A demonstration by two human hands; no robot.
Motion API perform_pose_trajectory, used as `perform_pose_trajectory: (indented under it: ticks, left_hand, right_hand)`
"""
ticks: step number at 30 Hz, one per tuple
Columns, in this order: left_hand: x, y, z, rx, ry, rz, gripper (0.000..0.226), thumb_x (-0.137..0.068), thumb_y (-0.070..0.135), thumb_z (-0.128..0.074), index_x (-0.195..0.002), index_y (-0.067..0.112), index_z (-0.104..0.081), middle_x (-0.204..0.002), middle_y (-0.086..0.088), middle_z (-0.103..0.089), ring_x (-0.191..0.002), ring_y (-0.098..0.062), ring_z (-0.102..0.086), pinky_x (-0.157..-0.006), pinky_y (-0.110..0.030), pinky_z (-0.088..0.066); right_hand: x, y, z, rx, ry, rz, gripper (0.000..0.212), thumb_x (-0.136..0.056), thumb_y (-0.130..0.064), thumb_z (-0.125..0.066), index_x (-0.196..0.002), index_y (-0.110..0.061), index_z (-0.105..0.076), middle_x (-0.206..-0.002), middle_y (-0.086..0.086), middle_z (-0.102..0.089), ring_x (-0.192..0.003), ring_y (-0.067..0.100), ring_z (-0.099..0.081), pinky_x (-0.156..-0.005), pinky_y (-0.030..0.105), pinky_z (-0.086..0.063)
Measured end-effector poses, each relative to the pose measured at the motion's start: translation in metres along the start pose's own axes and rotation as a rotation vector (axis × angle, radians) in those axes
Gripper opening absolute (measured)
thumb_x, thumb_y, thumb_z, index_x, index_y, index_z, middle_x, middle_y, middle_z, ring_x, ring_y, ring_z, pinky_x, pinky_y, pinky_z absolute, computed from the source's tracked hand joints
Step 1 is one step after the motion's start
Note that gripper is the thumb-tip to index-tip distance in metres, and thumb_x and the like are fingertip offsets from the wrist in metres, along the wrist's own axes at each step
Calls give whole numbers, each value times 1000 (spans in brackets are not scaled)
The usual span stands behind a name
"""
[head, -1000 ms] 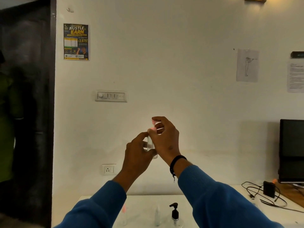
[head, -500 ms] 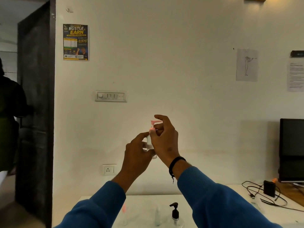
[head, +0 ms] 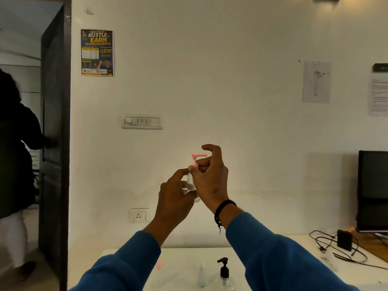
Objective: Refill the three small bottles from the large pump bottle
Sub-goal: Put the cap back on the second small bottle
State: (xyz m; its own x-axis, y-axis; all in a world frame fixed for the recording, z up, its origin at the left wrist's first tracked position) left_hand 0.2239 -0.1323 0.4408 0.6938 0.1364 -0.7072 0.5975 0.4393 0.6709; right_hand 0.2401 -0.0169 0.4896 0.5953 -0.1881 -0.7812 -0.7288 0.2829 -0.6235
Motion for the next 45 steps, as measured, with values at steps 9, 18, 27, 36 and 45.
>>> perform_pose_trajectory:
  ticks: [9,18,27,36,45]
  left_hand:
    - [2,1,2,-27,17,-12,52,-81,19,-84,-127,21,-60,-97,3,-71,-84,-20,-72,-71,-20,-57]
    - [1,-8,3,-42,46,12,56,-80,25,-85,-129,21,-60,-106,-1,-72,-82,-15,-69,-68,-14,-52]
    - [8,-39,-8,-16,30,40,49,-83,16,-82,-127,23,-61,-98,2,-73,-84,-17,-72,-66,-17,-55]
    - [31,-118,-39,-33,43,123,45,-88,12,-77,-127,25,-59,-102,3,-74,-90,-17,-72,-68,-14,-53]
    - [69,-230,-97,-45,-21,217,42,-90,11,-74,-129,16,-59,-105,2,-75,-94,-14,-72,-80,-28,-62]
  right_hand:
    - [2,3,-2,-31,7,-11,58,-89,-3,-76,-135,-24,-45,-81,-15,-65,-81,1,-66,-74,5,-48]
    - [10,24,-2,-78,59,-72,51,-88,-33,-81,-127,-27,-48,-94,-4,-68,-89,10,-67,-72,10,-49]
    - [32,73,-18,12,-32,-151,12,-94,-30,-74,-93,-26,-62,-93,-8,-68,-85,10,-66,-64,8,-47]
    - [67,154,-46,46,-103,-259,23,-90,-32,-77,-102,-33,-58,-98,-12,-67,-88,5,-66,-67,8,-46]
    - [121,269,-70,69,-161,-440,26,-90,-27,-78,-110,-30,-61,-100,-12,-66,-91,6,-64,-66,4,-44]
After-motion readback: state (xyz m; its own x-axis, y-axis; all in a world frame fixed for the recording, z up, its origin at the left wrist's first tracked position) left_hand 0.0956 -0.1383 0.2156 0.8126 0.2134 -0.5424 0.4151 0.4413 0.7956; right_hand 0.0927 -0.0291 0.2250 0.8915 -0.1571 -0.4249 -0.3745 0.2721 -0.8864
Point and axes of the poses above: each hand's wrist, its own x-axis away from the middle knuckle, its own z-axis out of the back of the hand, y = z × x, the point moved 4 cm from there along -x, towards the middle knuckle
